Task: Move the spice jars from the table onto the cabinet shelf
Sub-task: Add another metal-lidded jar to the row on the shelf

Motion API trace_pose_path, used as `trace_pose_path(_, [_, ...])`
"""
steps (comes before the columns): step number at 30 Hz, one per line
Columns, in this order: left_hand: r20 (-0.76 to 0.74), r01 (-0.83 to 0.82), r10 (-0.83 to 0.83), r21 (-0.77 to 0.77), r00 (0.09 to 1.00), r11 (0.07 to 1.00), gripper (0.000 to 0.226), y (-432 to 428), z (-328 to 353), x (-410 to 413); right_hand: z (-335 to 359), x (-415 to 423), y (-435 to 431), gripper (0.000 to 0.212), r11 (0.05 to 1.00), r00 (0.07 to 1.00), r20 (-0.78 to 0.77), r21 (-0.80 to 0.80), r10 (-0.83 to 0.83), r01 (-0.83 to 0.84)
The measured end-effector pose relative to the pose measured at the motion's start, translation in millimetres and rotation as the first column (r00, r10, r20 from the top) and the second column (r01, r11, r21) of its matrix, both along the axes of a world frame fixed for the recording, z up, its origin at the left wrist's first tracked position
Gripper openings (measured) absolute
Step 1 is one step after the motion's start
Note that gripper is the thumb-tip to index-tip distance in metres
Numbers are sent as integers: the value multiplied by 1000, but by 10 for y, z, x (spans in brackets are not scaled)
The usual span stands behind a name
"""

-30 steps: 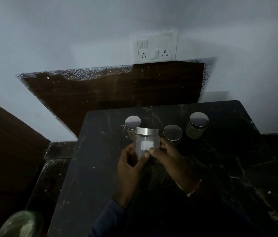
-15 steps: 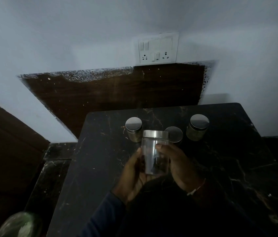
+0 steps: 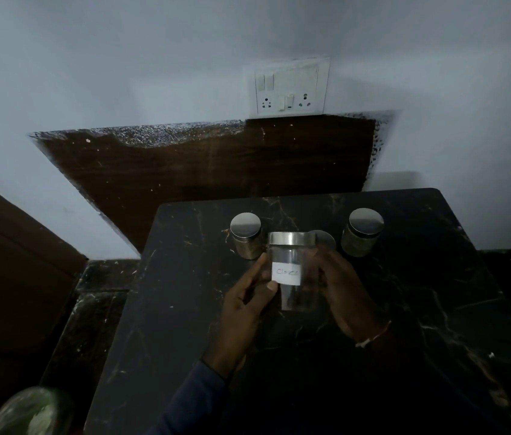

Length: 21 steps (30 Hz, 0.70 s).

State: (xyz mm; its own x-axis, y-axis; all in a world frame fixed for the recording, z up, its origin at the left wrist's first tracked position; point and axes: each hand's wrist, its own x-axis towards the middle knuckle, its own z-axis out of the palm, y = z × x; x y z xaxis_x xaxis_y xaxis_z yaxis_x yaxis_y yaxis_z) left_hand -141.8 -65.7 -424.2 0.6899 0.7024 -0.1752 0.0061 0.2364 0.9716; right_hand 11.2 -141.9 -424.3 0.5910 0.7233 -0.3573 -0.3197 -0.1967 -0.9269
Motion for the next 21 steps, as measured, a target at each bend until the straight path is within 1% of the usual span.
trace_pose_path(2, [14, 27, -26, -9, 1000, 1000, 62, 22, 4, -12, 14, 12, 7, 25, 1000, 999, -51, 1, -19, 19])
trace_pose_path(5, [13, 26, -26, -27, 1000, 999, 62, 47, -1, 6, 6, -17, 16, 17, 999, 997, -69, -26, -27, 25])
trace_pose_path(8, [25, 30, -29, -37, 999, 999, 60, 68, -25, 12, -1, -32, 9, 16, 999, 997, -78, -35, -8, 5])
trace_pose_path(13, [30, 36, -35, -41, 999, 999, 56, 83, -57, 15, 19, -24, 19, 18, 1000, 996, -84, -28, -4, 1])
trace_pose_path(17, [15, 8, -7, -36, 1000, 999, 59, 55, -51, 23, 11, -41, 32, 20, 998, 998, -66, -66, -18, 14])
trace_pose_path(21, [6, 6, -5, -69, 1000, 998, 60, 42, -49, 20, 11, -38, 23, 21, 996, 999, -44, -85, 0, -4])
